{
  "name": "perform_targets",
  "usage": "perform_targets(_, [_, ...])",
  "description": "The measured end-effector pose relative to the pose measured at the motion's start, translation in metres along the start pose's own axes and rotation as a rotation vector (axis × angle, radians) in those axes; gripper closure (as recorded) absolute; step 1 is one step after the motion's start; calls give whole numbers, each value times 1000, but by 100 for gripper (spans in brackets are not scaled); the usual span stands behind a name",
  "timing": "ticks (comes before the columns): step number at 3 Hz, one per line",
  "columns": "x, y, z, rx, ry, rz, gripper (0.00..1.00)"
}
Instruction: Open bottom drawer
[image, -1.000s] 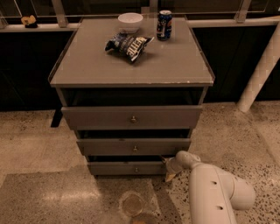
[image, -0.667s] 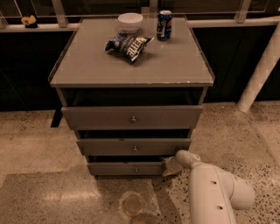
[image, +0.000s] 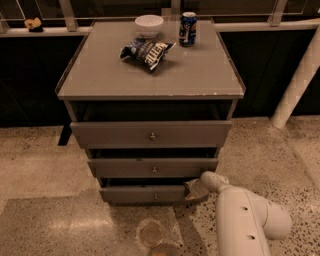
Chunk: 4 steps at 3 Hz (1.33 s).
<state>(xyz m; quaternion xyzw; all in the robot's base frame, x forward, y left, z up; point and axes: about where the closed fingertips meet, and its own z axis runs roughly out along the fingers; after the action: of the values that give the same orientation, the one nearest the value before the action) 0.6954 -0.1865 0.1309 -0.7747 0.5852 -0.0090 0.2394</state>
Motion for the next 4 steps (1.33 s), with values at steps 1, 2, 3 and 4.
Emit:
perform_targets(1, [-2, -4, -8, 0, 0, 0, 100])
perform_targets(2, [-3, -6, -12, 0, 0, 0, 100])
perform_targets(3, [-4, 4, -14, -13, -3, -2, 100])
perform_targets(4, [-4, 4, -15, -13, -2, -2, 100])
